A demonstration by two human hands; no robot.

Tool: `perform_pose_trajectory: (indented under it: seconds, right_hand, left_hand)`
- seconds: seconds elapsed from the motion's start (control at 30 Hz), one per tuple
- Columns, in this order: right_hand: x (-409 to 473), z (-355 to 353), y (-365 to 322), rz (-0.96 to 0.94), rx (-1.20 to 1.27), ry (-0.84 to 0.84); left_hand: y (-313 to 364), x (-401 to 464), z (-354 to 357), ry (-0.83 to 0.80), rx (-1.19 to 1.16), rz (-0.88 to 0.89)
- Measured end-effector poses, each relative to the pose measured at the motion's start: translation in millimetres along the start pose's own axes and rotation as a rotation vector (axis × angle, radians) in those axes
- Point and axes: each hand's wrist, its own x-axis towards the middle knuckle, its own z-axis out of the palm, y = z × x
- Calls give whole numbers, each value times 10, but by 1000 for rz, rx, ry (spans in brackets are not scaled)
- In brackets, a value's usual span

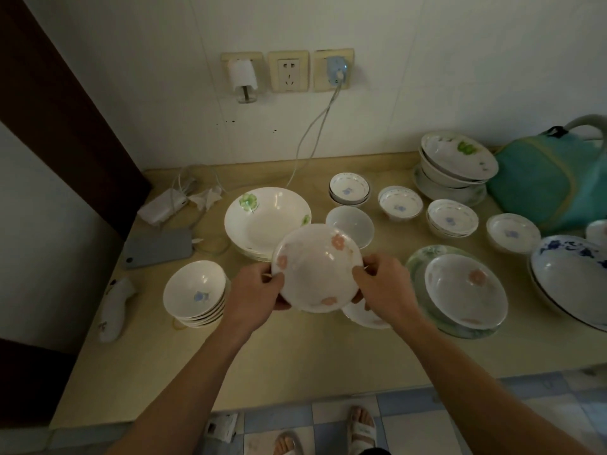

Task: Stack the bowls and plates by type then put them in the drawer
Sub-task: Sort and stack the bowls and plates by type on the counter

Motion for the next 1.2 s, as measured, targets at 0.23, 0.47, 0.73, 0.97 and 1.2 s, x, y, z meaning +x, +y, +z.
perform_pose_trajectory:
  seconds: [0.23, 0.47, 0.73, 0.97, 1.2]
  right_hand:
    - [-21, -462, 407, 104, 145, 107]
    - [-82, -528, 851, 226, 220, 115]
    - [-1, -379, 944, 268, 219, 105]
    - [52, -335, 1037, 261, 162, 79]
    - [96, -331, 1064, 239, 54, 78]
  left_hand:
    - [324, 178, 508, -195, 25, 29]
    - [184, 220, 871, -290, 98, 17]
    - [9, 288, 985, -195, 174, -22]
    - [-72, 295, 1050, -107, 151, -62]
    - [-75, 311, 1087, -92, 173, -65]
